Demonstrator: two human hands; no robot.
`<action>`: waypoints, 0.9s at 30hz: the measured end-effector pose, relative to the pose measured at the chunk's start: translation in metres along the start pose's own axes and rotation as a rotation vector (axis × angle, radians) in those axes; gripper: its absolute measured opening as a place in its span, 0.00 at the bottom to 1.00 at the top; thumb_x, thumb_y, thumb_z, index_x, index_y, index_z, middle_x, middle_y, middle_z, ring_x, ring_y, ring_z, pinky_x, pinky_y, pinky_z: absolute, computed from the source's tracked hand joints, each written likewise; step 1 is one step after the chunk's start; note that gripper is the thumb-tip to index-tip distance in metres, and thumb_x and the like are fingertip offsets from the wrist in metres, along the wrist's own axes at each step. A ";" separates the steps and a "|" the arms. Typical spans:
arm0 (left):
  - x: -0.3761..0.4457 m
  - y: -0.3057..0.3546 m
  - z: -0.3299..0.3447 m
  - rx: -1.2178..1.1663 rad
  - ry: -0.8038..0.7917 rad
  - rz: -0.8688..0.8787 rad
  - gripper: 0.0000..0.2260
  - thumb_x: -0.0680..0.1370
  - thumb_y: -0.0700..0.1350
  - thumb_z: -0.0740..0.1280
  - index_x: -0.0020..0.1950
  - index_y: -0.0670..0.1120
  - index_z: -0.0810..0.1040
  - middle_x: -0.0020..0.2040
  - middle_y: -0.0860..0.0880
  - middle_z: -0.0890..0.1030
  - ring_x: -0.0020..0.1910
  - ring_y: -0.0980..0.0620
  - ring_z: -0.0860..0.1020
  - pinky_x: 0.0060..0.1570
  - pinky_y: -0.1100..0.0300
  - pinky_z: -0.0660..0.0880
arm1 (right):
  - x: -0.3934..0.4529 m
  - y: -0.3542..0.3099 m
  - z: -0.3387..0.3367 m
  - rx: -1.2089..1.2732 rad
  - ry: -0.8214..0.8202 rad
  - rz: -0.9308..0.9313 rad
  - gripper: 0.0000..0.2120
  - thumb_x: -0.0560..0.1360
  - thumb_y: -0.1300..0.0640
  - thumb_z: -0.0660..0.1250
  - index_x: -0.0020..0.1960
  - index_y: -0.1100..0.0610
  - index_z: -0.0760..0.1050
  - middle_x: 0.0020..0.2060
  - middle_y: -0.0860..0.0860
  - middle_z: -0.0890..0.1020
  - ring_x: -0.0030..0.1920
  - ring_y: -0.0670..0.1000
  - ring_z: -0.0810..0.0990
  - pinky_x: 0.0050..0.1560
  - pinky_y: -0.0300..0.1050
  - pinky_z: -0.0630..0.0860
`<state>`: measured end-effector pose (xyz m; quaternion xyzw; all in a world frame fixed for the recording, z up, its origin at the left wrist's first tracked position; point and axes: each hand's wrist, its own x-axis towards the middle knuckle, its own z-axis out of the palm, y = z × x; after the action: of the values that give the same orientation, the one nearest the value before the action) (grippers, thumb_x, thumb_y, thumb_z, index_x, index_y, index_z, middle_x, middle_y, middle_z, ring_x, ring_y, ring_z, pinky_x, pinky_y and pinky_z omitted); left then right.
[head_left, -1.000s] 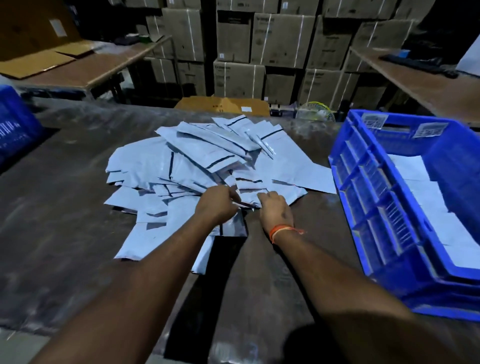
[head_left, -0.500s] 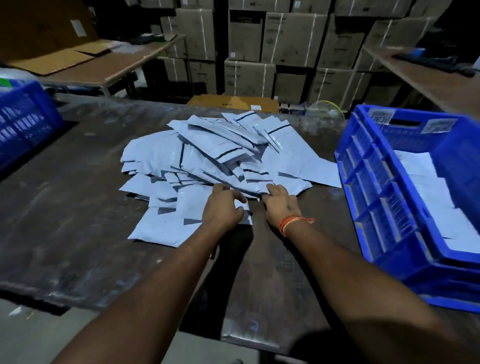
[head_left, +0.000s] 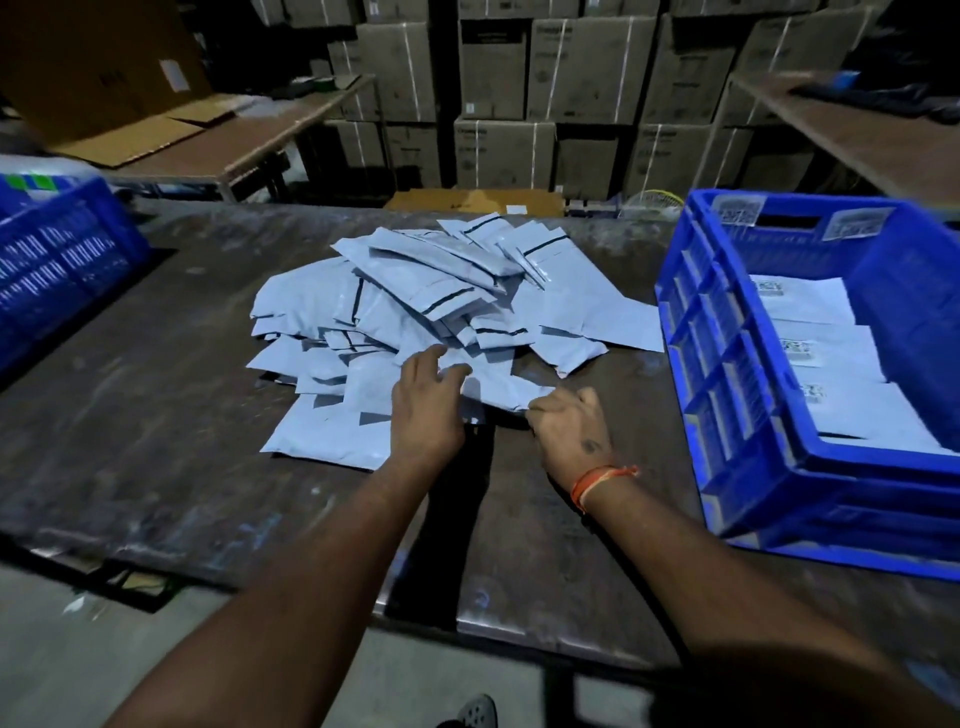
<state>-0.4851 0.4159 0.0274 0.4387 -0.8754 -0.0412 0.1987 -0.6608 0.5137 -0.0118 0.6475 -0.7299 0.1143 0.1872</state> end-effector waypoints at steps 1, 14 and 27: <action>-0.002 0.002 0.001 0.053 0.008 0.039 0.28 0.65 0.39 0.74 0.65 0.50 0.77 0.73 0.43 0.68 0.72 0.40 0.64 0.60 0.46 0.71 | -0.008 0.005 -0.002 0.024 0.033 -0.013 0.10 0.59 0.64 0.73 0.32 0.52 0.76 0.32 0.45 0.77 0.39 0.52 0.77 0.44 0.48 0.59; -0.009 -0.001 -0.012 -0.126 -0.187 0.185 0.12 0.74 0.51 0.70 0.58 0.59 0.82 0.51 0.54 0.85 0.54 0.49 0.82 0.55 0.50 0.77 | -0.066 0.051 -0.051 0.845 -0.004 0.037 0.18 0.66 0.65 0.72 0.53 0.51 0.80 0.54 0.47 0.75 0.56 0.46 0.77 0.56 0.37 0.74; -0.064 -0.011 -0.002 -0.419 -0.211 -0.084 0.04 0.76 0.48 0.75 0.49 0.51 0.85 0.44 0.55 0.86 0.46 0.57 0.82 0.47 0.60 0.76 | -0.099 0.046 -0.037 1.080 -0.189 0.611 0.13 0.71 0.60 0.70 0.51 0.46 0.84 0.50 0.45 0.85 0.51 0.50 0.83 0.57 0.52 0.79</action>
<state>-0.4423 0.4597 0.0064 0.4173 -0.8446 -0.2761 0.1908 -0.6923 0.6245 -0.0166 0.4201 -0.7346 0.4575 -0.2730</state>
